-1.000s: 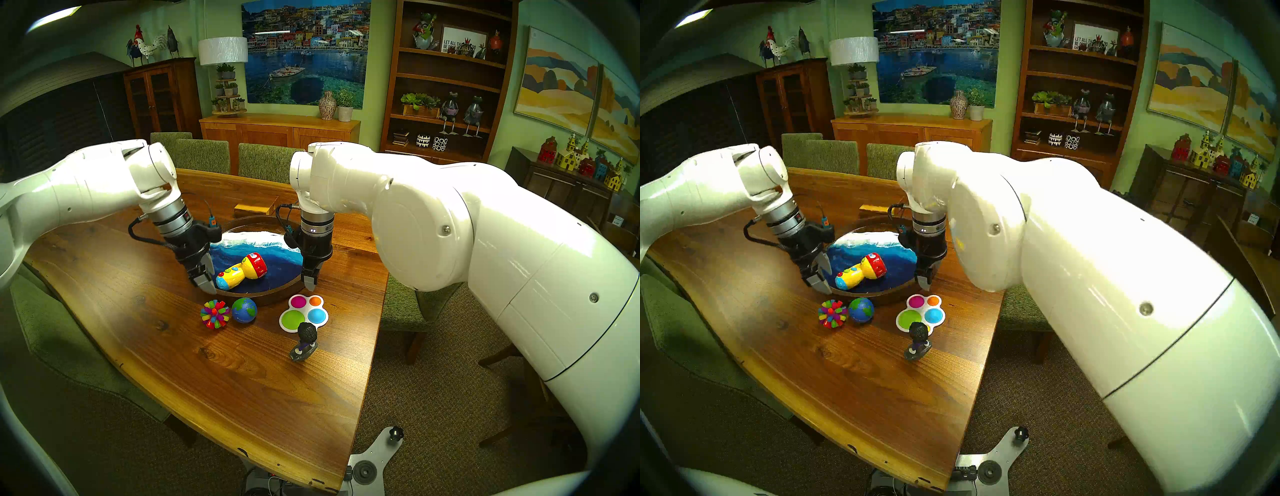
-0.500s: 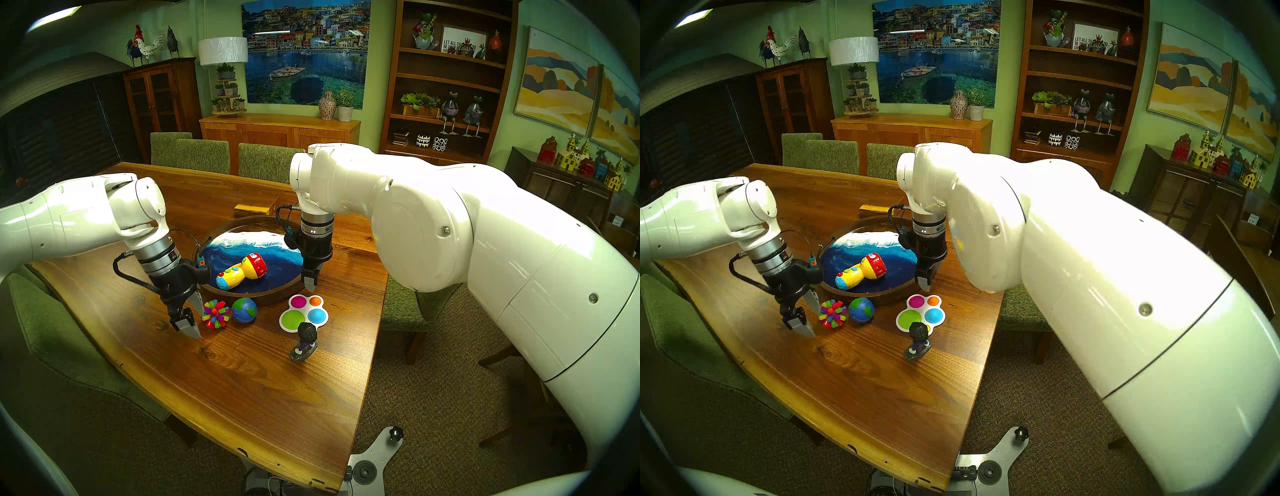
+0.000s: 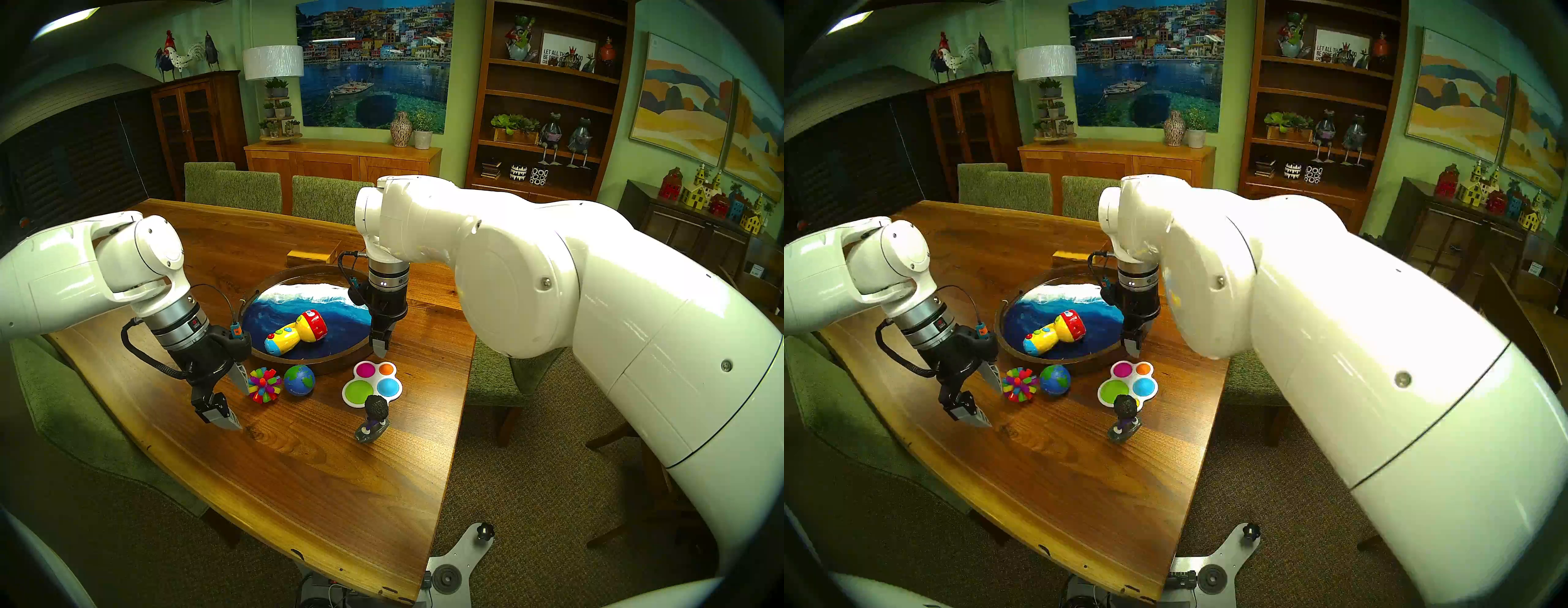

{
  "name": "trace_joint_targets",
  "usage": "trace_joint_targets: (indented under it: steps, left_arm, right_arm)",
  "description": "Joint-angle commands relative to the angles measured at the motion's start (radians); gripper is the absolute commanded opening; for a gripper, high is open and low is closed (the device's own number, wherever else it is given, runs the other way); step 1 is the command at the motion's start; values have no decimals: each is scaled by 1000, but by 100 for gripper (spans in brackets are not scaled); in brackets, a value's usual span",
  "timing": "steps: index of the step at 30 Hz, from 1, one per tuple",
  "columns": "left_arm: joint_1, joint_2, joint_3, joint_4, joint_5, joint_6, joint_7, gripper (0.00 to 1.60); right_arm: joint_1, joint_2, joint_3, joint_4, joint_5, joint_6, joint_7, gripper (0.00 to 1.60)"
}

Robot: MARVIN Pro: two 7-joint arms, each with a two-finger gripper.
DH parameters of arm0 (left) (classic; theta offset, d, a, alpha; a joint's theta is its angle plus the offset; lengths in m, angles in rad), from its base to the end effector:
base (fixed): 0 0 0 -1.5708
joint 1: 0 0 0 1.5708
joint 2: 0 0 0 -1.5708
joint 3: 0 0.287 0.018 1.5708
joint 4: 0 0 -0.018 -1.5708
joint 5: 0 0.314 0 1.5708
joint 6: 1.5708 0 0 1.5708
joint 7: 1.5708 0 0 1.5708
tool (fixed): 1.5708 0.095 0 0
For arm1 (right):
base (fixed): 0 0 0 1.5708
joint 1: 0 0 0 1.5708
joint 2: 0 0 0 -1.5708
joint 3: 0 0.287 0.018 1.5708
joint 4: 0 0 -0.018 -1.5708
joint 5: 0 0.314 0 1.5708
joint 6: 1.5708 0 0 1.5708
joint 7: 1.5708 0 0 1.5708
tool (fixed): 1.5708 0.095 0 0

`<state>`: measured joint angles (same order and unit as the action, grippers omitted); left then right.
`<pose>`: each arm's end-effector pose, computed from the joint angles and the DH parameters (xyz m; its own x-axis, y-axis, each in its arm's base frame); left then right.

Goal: Put toys in center tray

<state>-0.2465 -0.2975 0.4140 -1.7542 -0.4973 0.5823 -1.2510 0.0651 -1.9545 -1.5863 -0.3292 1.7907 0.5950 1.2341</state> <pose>0.3788 0.1219 -0.1318 0.2112 -0.9421 0.2605 -0.9765 -0.1918 0.0980 0.5544 0.2184 -0.1616 0.2445 0.9696 -0.0069 0.9696 -0.2444 0.0154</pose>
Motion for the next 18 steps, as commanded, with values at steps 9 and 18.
trace_joint_targets:
  steps: [9, 18]
  left_arm:
    - [-120, 143, -20, -204, 131, 157, 97, 160]
    - [-85, 173, 5, -212, 94, 206, 229, 160]
  right_arm:
    - [42, 0, 3, 23, 3, -1, 3, 160]
    - [44, 0, 4, 22, 3, -2, 6, 160]
